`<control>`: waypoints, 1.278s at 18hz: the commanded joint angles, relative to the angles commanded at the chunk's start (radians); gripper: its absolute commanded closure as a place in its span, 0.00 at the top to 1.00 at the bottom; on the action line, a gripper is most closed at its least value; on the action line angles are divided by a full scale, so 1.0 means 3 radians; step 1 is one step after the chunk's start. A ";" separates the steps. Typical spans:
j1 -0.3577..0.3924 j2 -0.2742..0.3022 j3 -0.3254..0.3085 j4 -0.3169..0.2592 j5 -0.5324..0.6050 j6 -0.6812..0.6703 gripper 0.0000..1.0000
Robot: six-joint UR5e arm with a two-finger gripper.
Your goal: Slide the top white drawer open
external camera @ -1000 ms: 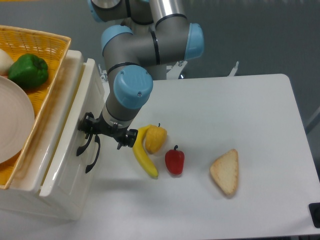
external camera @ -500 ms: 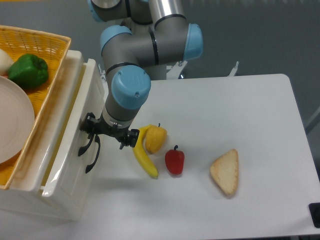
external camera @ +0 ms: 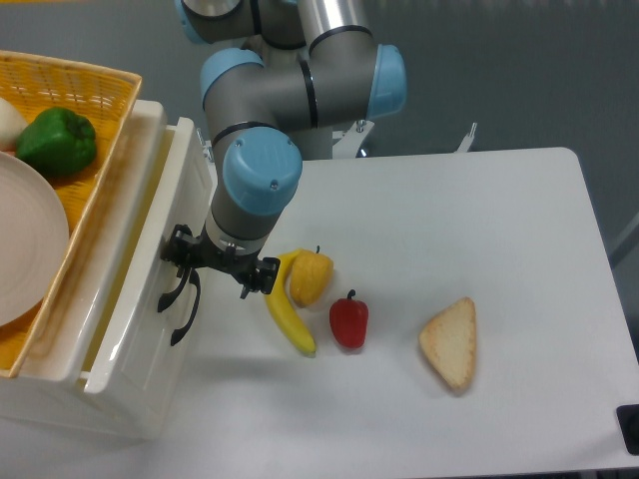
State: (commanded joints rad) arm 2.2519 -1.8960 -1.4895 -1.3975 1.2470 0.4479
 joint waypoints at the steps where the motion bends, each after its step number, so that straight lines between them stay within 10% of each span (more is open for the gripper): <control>1: 0.0000 0.0000 0.0000 -0.0005 0.0046 0.0005 1.00; 23: 0.0194 -0.0015 0.0046 0.0046 0.0077 0.0092 1.00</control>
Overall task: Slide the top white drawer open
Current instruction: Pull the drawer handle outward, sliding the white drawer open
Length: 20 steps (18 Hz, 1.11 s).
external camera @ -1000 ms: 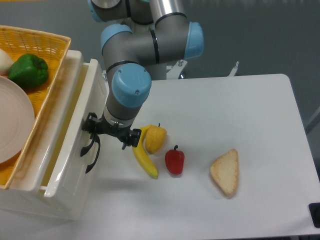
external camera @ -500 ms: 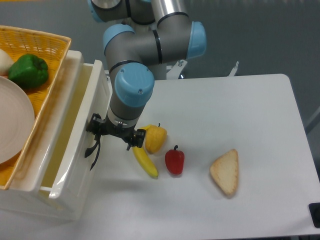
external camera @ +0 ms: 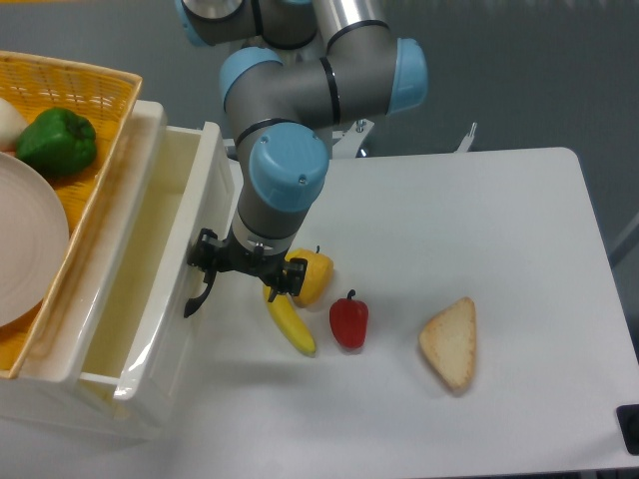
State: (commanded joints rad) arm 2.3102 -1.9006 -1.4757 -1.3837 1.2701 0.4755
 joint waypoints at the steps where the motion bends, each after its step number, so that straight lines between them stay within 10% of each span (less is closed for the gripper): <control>1: 0.0020 0.0000 0.0000 0.0000 0.0010 0.0005 1.00; 20: 0.0169 -0.0041 0.0082 -0.0010 0.0071 0.0102 1.00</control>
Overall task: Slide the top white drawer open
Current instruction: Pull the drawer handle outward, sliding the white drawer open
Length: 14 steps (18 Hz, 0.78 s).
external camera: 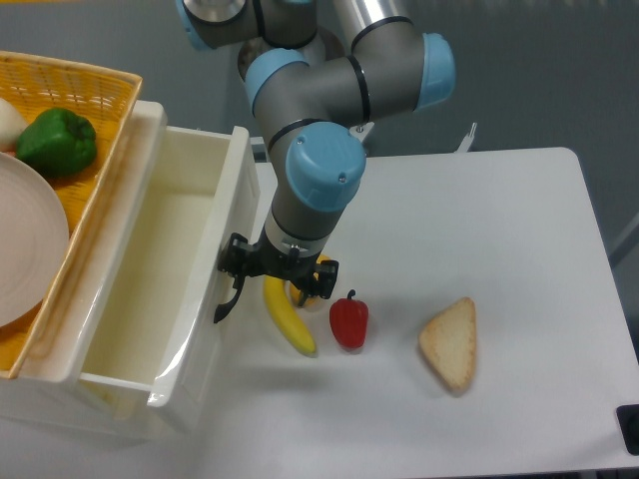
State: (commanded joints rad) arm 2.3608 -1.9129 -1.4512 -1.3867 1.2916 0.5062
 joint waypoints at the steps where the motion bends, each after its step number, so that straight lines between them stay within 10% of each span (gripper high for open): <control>1: 0.0000 -0.0005 0.0005 -0.0005 0.0015 0.0000 1.00; 14: 0.0123 -0.0025 0.0041 -0.0005 0.0021 0.0097 1.00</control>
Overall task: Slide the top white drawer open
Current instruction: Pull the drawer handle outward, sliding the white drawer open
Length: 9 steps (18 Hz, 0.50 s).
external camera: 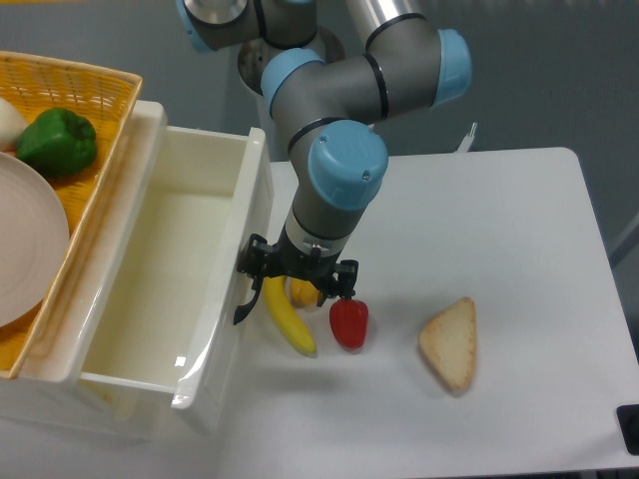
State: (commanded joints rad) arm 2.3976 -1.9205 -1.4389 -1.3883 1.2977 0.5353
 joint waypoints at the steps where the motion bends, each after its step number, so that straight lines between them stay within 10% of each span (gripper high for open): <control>1: 0.0005 0.0000 0.0000 -0.0005 0.0000 0.0010 1.00; 9: 0.0092 -0.0031 0.0041 0.0005 0.0000 0.0021 1.00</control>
State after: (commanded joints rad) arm 2.4252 -1.9297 -1.4266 -1.3867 1.2977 0.5415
